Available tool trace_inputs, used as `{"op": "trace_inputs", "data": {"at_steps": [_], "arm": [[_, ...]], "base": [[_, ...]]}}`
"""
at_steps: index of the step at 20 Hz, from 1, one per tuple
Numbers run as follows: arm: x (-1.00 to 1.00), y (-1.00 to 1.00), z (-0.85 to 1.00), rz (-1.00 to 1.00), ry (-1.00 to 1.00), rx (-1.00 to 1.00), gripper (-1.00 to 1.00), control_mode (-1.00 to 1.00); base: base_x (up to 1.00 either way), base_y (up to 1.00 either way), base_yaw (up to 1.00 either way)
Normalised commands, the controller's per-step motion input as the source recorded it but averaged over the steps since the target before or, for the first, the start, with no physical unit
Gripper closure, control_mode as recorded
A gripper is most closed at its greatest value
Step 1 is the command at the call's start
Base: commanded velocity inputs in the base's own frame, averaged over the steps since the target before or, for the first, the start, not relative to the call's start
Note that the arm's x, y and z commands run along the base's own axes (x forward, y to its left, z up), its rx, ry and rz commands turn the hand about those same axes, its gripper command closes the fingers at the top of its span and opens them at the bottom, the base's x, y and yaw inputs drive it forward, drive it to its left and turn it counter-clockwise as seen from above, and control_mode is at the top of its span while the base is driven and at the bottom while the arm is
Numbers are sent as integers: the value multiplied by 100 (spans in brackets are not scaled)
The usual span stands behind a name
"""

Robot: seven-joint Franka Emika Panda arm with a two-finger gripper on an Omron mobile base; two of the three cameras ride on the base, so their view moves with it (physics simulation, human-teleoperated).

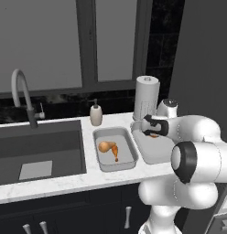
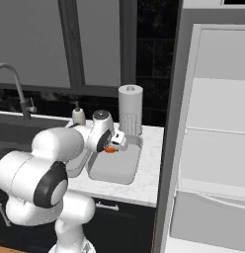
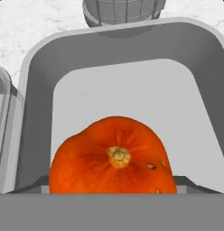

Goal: Place one squash and one chicken drumstick in each tupperware on the nearby counter, to pack two identical lunches.

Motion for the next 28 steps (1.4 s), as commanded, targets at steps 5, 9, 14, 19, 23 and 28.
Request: {"op": "trace_inputs", "data": {"at_steps": [5,9,14,19,23,28], "arm": [[35,-1,-45,0,5,0,100,-100],[28,0,-45,0,6,0,-100,-100],[15,-1,-36,0,4,0,-100,-100],[-1,0,1,0,0,0,-100,-100],[-21,2,27,0,-6,0,-100,-100],[-45,16,49,0,-9,-2,-100,-100]], "base": [[0,0,0],[0,0,0],[0,0,0],[0,0,0],[0,0,0],[0,0,0]]}}
